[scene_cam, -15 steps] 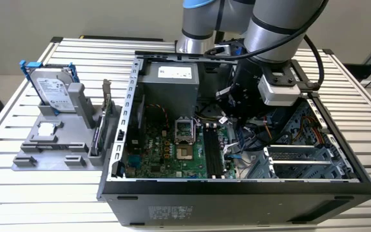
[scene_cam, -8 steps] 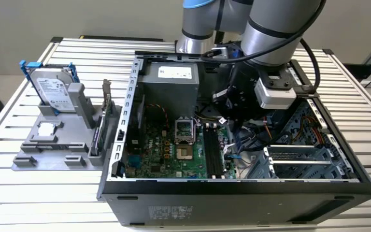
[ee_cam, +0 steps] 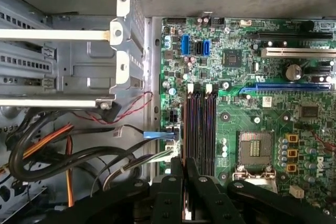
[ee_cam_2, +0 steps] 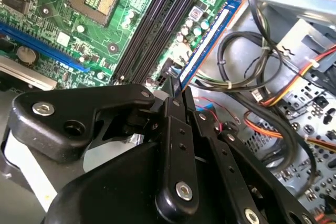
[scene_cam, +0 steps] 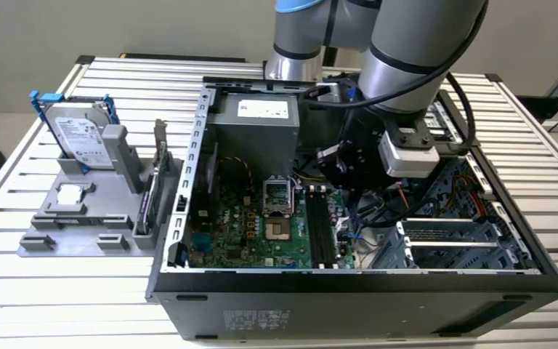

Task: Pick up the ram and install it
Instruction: 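Insert the ram into the slot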

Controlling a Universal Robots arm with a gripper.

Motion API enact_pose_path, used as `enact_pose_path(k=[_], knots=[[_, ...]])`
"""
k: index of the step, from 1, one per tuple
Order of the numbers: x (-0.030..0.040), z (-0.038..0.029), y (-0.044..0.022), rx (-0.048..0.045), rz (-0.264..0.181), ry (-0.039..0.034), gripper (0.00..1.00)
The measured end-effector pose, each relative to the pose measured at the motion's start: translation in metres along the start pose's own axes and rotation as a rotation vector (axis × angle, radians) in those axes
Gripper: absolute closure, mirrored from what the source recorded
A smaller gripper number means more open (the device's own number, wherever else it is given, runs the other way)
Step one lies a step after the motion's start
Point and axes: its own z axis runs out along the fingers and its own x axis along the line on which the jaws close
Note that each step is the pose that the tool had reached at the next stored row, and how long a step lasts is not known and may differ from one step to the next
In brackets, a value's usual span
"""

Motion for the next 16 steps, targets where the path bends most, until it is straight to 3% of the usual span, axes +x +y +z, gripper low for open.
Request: enact_pose_path(k=[16], knots=[[-0.0072, 0.0255, 0.0030, -0.0002, 0.000, -0.0050, 1.00]])
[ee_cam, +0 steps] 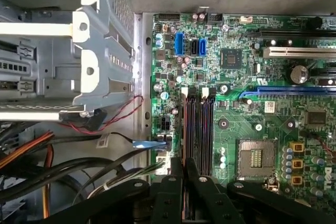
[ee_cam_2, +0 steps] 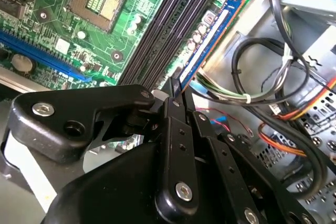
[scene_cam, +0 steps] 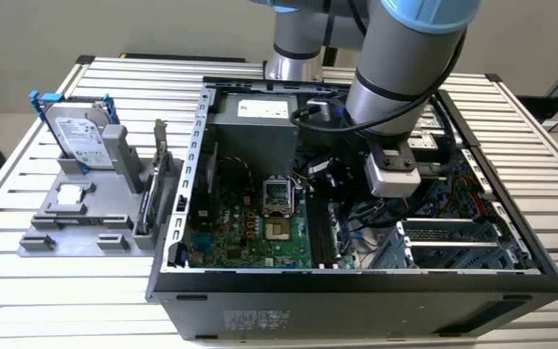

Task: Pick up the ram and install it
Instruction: 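Insert the ram into the slot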

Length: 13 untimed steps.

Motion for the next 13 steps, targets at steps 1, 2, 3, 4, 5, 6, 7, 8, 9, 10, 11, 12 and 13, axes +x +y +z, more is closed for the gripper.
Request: enact_pose_path(k=[1, 2, 3, 4, 5, 6, 7, 8, 9, 10, 11, 12, 13], knots=[[-0.0002, 0.0018, -0.0001, 0.0001, 0.000, -0.0001, 1.00], [-0.0003, 0.0036, -0.0001, -0.0001, 0.000, -0.0003, 1.00], [-0.0004, 0.0054, -0.0002, 0.0000, 0.000, -0.0004, 1.00], [-0.0005, 0.0072, -0.0002, 0.0000, 0.000, -0.0006, 1.00], [-0.0007, 0.0091, -0.0003, 0.0001, 0.000, -0.0007, 1.00], [-0.0009, 0.0109, -0.0004, 0.0001, 0.000, -0.0008, 1.00], [-0.0010, 0.0126, -0.0004, 0.0001, 0.000, -0.0009, 1.00], [-0.0012, 0.0145, -0.0005, -0.0001, 0.000, -0.0010, 1.00], [-0.0013, 0.0162, -0.0005, -0.0001, 0.000, -0.0011, 1.00], [-0.0013, 0.0175, -0.0006, 0.0000, 0.000, -0.0013, 1.00], [-0.0013, 0.0182, -0.0006, -0.0001, 0.000, -0.0019, 1.00], [-0.0014, 0.0182, -0.0006, -0.0002, 0.000, -0.0023, 1.00], [-0.0014, 0.0182, -0.0006, -0.0001, 0.000, -0.0025, 1.00]])
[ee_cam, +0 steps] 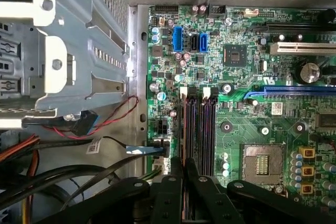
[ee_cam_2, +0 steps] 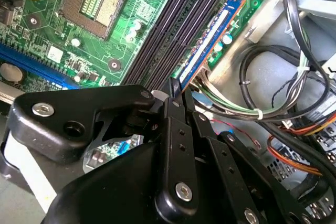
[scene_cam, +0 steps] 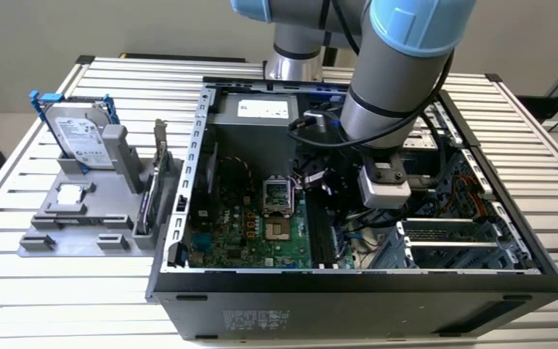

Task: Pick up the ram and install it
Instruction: 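Insert the ram into the slot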

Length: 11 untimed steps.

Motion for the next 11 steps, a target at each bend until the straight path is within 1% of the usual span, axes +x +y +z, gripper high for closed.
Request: enact_pose_path(k=[2, 5, 8, 11], knots=[[0.0000, 0.0001, 0.0000, -0.0001, 0.000, -0.0003, 1.00], [0.0001, 0.0024, -0.0005, 0.0001, 0.000, -0.0002, 1.00], [-0.0001, 0.0063, -0.0014, 0.0002, 0.000, -0.0003, 1.00], [-0.0002, 0.0086, -0.0033, -0.0002, 0.000, -0.0004, 1.00]])
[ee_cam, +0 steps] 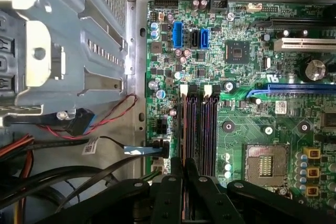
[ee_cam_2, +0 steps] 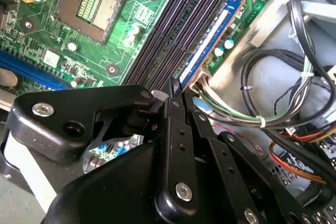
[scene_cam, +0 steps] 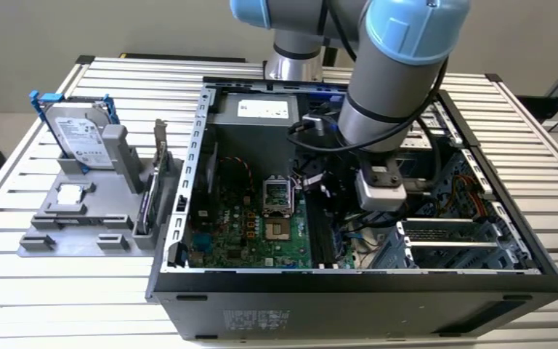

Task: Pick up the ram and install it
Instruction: 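Insert the ram into the slot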

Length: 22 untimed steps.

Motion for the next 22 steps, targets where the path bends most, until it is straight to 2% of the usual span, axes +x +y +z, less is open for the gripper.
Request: enact_pose_path(k=[4, 8, 16, 22], knots=[[0.0001, 0.0020, -0.0020, 0.0004, 0.000, 0.0001, 1.00], [0.0001, 0.0071, -0.0025, 0.0003, 0.000, 0.0001, 1.00], [0.0001, 0.0094, -0.0052, -0.0001, 0.000, 0.0000, 1.00], [0.0002, 0.0140, -0.0055, 0.0003, 0.000, 0.0001, 1.00]])
